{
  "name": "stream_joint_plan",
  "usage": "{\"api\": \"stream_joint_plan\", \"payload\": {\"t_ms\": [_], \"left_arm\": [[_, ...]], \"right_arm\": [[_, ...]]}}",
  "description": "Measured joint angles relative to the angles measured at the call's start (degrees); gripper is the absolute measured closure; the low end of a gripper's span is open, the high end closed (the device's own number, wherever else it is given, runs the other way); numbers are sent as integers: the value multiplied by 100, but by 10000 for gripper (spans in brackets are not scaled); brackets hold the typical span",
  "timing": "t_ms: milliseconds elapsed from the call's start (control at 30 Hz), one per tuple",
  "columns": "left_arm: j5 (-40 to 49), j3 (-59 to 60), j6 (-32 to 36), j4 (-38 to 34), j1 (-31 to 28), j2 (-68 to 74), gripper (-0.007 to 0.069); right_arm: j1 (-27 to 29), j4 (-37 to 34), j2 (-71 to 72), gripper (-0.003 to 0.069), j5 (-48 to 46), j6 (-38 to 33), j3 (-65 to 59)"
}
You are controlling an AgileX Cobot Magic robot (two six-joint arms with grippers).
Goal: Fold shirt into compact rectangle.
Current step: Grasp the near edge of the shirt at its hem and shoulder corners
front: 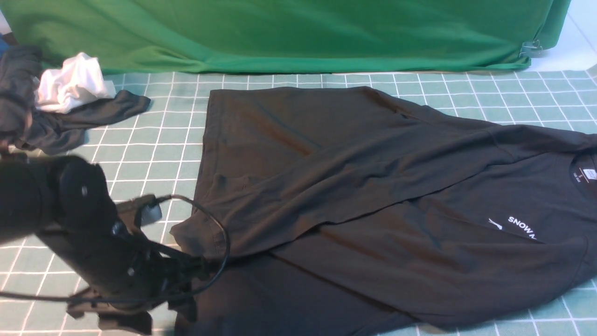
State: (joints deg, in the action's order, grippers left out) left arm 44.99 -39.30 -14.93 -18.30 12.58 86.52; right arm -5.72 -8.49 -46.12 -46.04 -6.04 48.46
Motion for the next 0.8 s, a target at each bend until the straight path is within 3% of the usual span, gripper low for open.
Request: {"api": "stream_joint_plan", "payload": {"t_ms": [233,600,800], "left_arm": [[-101,189,311,-338,0,37,193],[2,189,322,-431,0,37,358],[43,189,316,-464,0,37,351]], "right_arm": [[0,0,-9,577,44,0,0],[0,0,-225,567,48,0,0],[0,0,-231,567,43,0,0]]}}
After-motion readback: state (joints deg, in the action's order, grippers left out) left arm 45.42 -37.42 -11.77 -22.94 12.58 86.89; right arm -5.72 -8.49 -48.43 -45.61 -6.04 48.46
